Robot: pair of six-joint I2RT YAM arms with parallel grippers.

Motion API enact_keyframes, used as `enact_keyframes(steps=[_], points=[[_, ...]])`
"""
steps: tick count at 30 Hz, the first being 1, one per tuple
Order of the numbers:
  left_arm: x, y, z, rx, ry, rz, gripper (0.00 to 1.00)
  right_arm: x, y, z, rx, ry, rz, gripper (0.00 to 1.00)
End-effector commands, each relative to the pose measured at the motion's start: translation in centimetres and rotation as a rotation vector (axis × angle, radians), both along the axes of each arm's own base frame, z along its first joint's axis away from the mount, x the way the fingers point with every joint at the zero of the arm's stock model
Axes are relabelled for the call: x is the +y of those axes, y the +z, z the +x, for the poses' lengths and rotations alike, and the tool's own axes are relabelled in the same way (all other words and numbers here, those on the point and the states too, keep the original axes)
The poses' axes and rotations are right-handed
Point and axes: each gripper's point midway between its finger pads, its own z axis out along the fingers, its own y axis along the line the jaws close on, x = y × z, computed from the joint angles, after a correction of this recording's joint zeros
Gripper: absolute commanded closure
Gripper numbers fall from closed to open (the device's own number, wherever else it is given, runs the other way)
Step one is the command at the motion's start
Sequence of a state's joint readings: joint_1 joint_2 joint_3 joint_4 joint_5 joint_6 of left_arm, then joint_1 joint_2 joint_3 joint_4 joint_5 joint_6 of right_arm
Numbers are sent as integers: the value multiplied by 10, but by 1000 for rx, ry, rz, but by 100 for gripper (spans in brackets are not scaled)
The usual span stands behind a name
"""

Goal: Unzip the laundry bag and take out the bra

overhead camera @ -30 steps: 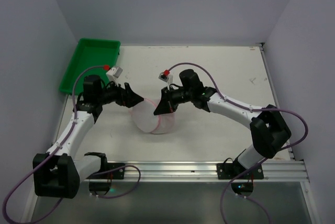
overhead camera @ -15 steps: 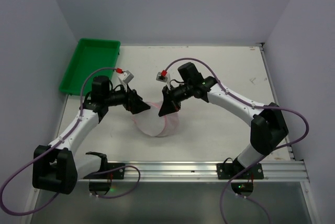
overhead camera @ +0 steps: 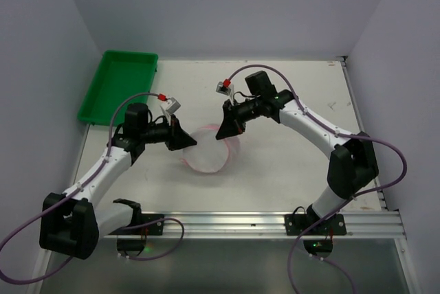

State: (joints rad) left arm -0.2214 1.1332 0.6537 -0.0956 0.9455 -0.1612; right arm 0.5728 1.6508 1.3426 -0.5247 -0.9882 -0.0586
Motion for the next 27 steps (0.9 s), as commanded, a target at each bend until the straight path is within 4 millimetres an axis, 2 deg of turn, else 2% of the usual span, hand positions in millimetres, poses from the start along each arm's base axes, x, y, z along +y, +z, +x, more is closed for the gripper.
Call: enact_keyframes(steps=[1,2,4,5,7,8,9,10,11,12,13,14,15,16,17,19,20,22,23,24,25,26,27], points=[[-6,13,-12,-4,-37,-40,84,7,18,10,-53,12,49,91],[-6,16,-13,-7,-31,-42,92,5,17,15,-53,-4,46,79],[-7,20,-13,22,-6,-57,100,4,14,27,-44,-65,16,66],[-5,21,-8,29,35,-51,100,2,15,32,-52,-92,4,53],[-4,19,-5,99,113,-66,100,-4,26,37,-62,-171,-15,40],[0,21,3,90,180,-71,100,-10,24,46,-88,-253,-59,28],[-1,23,5,154,237,-107,100,-16,29,47,-116,-291,-66,24],[1,14,5,192,276,-124,100,-24,54,47,-194,-347,-38,18],[1,20,10,180,315,-166,100,-38,49,57,-229,-461,-84,8],[-1,21,9,256,358,-218,100,-45,58,59,-265,-515,-79,2],[-3,18,8,288,380,-237,100,-53,67,61,-301,-573,-66,1],[0,10,10,313,444,-247,100,-65,78,55,-334,-629,-50,1],[-2,15,13,333,475,-287,100,-73,82,57,-342,-703,-50,1],[-6,15,12,344,493,-297,100,-77,88,55,-360,-731,-22,1],[-3,16,20,333,558,-309,100,-81,86,44,-362,-742,-5,1],[-9,25,23,356,595,-366,100,-77,88,34,-334,-759,46,2],[-8,31,30,343,635,-402,100,-71,72,22,-290,-745,39,6],[-12,36,32,380,669,-449,100,-65,70,11,-295,-747,72,8],[-10,35,38,387,715,-461,100,-55,51,-5,-275,-707,55,12],[-13,38,39,415,729,-483,100,-51,47,-12,-259,-701,64,14],[-13,37,41,426,747,-488,100,-45,44,-16,-254,-692,76,16],[-13,32,45,442,773,-481,100,-39,31,-26,-229,-661,65,19],[-15,31,46,456,785,-479,100,-35,26,-29,-200,-655,65,22]])
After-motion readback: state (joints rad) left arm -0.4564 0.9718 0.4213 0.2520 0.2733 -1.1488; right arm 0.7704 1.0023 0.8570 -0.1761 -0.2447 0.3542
